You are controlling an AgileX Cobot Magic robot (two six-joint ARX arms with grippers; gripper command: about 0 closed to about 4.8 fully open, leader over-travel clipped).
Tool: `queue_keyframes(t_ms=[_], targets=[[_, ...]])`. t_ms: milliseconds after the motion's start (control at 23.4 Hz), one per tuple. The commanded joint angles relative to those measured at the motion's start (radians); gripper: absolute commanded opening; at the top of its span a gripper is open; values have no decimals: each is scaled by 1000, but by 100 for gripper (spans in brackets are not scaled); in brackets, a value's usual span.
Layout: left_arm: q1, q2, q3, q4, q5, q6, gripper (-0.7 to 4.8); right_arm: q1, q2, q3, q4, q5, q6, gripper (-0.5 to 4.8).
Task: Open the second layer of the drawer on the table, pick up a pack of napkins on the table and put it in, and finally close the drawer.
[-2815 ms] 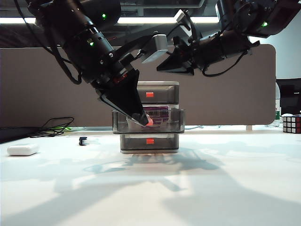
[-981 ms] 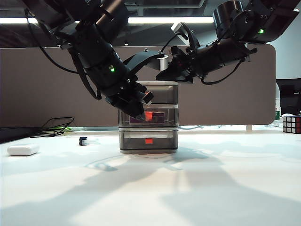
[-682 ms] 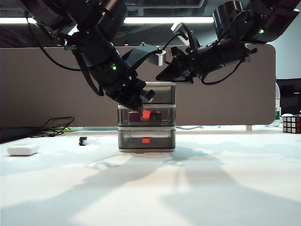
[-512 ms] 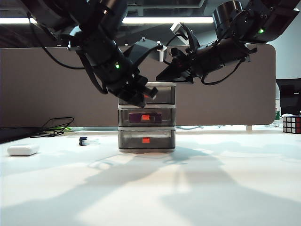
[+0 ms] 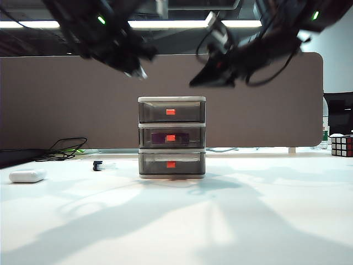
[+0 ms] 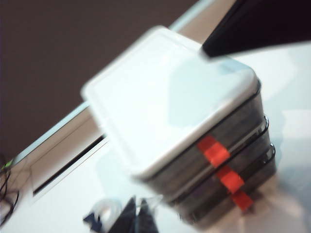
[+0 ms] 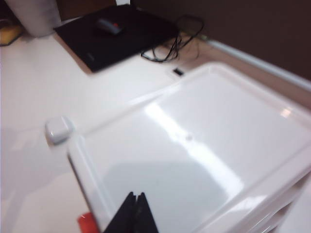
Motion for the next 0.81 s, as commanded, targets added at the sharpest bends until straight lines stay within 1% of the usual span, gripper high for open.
queue_keyframes(t_ms=[43,256,341,427,469,512,554,597,682,810], targets=[[-3,-149,-117,-10,-3,-96,-5,2,-85,-52,-8,41,-18,-5],[-45,-396,-317,5,-6,-153,-5,4,-257,-234,10,93,-16,-5],[-63,-474,-381,10,-6,-168,-5,6,-331,-327,42,110,5,-5],[-93,-544,-444,26,-7,-209,-5,5,-407,-423,76,132,24,-5],[-114,-605,-506,60,-10,-249,-5,7,-476,-505,106,158,47,-5],[-119,-627,-533,81,-14,-266,-5,12,-514,-551,125,175,63,-5],[-136,-667,-588,124,-14,-308,-5,17,-577,-622,145,203,87,-5],[-147,-684,-616,146,-21,-321,-5,17,-617,-665,156,226,103,-5],[-159,-706,-655,170,-56,-333,-5,18,-685,-733,157,264,111,-5],[-163,-730,-699,182,-45,-346,-5,17,-777,-821,156,298,123,-5]])
